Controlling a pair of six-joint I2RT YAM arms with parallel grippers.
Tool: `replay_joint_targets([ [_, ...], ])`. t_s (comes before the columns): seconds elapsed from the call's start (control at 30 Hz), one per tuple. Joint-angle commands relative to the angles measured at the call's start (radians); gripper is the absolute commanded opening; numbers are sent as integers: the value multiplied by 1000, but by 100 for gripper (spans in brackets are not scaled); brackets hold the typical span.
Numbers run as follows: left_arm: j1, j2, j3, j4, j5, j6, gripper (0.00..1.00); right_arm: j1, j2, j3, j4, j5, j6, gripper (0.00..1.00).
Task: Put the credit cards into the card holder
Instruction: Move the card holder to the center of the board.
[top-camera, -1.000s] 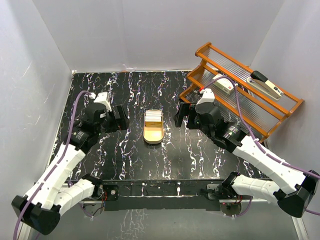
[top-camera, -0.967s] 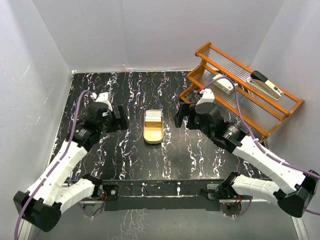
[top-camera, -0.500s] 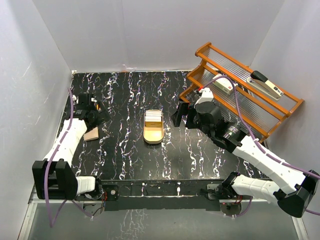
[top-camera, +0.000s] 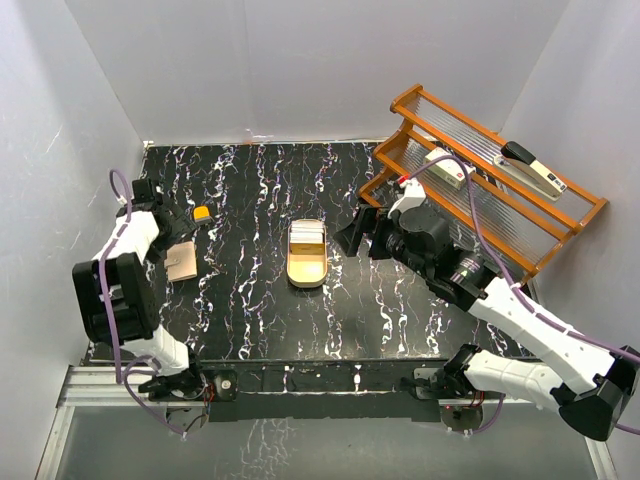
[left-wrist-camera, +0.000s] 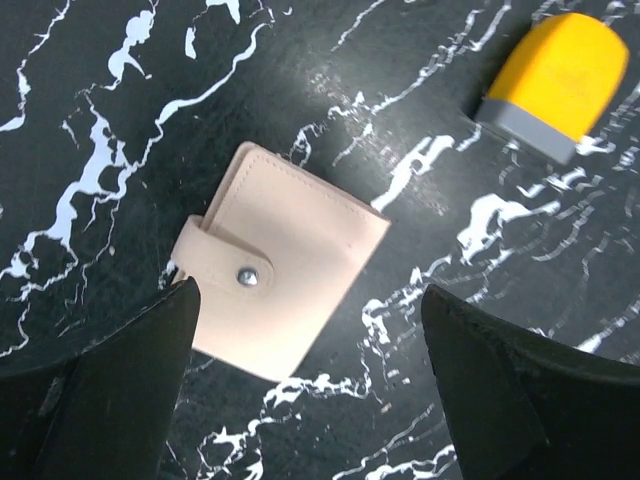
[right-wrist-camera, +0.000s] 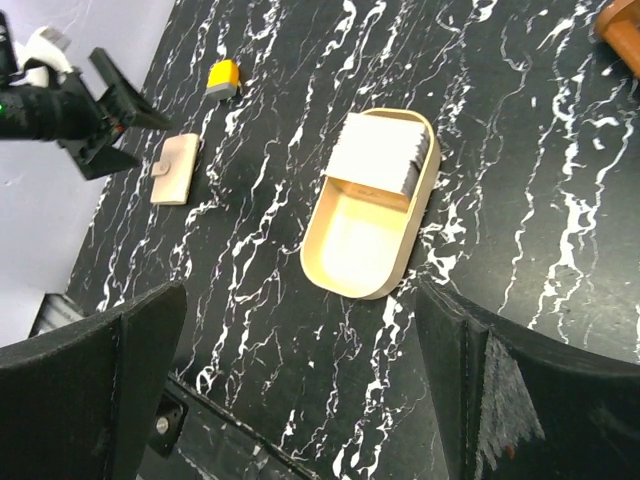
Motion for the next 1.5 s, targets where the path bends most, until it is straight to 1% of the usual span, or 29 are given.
replay_joint_targets([
  [0.0,36,80,68,10,5,30,90,-2,-33,-31,98,-75,29,97],
  [0.07,38,132,90,14,10,47,89,-2,-38,-33,104,-64,28,97],
  [0.2,38,226,138,-22,35,65,86,-2,-20,9,52,-12,15,98],
  [0.3,38,230,116,-15,82,65,82,-2,-9,31,30,5,2,98],
  [0.4,37,210,69,-34,143,21,78,-2,-1,35,16,19,-5,98],
  [0.47,34,178,-1,-4,208,14,74,-2,1,35,7,36,-5,98],
  [0.57,25,117,-104,38,275,11,73,-2,1,36,-11,59,-4,98],
  [0.67,4,84,-167,42,326,16,72,-1,-1,37,-24,65,-4,98],
  [0.8,-60,27,-220,27,344,5,70,-2,4,49,-50,55,-5,98],
  [0.93,-163,-44,-274,16,344,-35,70,-2,1,34,-70,52,-7,98],
  [1.03,-240,-104,-338,39,360,-87,70,-2,4,5,-79,34,-1,98],
  [1.2,-342,-216,-447,120,450,-276,69,-1,52,-19,-76,-48,52,97],
  [1.33,-411,-350,-493,151,449,-384,69,-2,103,-29,-65,-123,108,90],
  [1.4,-440,-430,-503,150,428,-413,70,-2,126,-40,-53,-141,142,87],
  [1.47,-460,-476,-511,148,424,-424,72,-1,151,-39,-47,-146,165,85],
])
